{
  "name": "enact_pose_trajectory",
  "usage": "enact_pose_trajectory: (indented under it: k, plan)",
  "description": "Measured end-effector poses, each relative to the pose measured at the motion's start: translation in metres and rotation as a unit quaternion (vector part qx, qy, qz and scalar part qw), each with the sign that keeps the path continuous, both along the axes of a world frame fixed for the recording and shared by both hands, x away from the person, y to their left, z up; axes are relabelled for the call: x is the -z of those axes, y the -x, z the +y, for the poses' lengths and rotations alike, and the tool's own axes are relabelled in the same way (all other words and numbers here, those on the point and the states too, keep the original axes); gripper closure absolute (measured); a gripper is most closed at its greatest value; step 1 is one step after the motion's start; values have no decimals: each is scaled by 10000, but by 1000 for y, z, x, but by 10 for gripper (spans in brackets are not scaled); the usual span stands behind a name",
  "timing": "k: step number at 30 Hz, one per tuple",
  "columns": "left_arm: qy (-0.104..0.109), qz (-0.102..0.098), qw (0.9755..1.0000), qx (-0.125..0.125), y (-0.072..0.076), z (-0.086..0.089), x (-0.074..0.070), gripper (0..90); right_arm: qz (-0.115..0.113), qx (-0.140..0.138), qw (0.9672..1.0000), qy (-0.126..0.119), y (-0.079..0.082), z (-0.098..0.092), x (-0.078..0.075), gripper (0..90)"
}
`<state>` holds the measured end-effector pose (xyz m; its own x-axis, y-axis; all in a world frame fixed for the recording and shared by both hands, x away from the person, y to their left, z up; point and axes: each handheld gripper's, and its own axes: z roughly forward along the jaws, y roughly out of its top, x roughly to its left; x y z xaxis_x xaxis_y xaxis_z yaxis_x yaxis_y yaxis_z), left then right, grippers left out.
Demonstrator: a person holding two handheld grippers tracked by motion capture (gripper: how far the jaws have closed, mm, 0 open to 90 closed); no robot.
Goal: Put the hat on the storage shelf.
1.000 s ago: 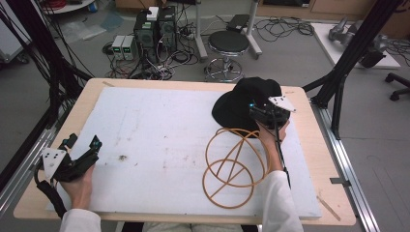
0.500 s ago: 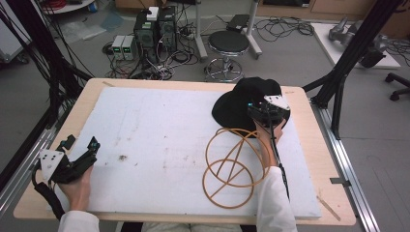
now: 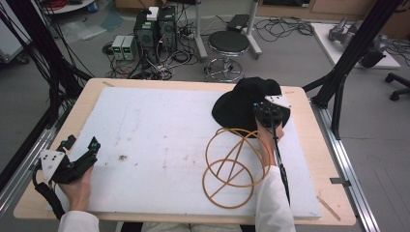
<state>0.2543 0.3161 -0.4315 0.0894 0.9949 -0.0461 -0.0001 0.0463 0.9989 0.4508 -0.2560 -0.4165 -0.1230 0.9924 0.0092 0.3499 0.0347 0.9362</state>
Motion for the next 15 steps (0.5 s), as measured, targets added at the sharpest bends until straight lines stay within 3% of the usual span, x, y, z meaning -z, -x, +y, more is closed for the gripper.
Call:
enact_pose_trajectory:
  k: [3,5,7,10,15]
  plan:
    - [-5,-1,10000,23,-1,-1,0,268,40,43,10000,-8,0,2,0,844]
    - [2,9,10000,37,0,-1,0,268,111,-6,9995,-307,0,-2,1,859]
    - [67,2,9999,77,-1,-2,0,268,158,-110,9988,-454,0,-7,-1,864]
    - [71,25,9999,102,-1,-2,1,268,148,-188,9993,-286,1,-8,-3,868]
    - [91,20,9999,143,-1,-4,1,268,151,-166,9995,-222,2,-7,-4,870]
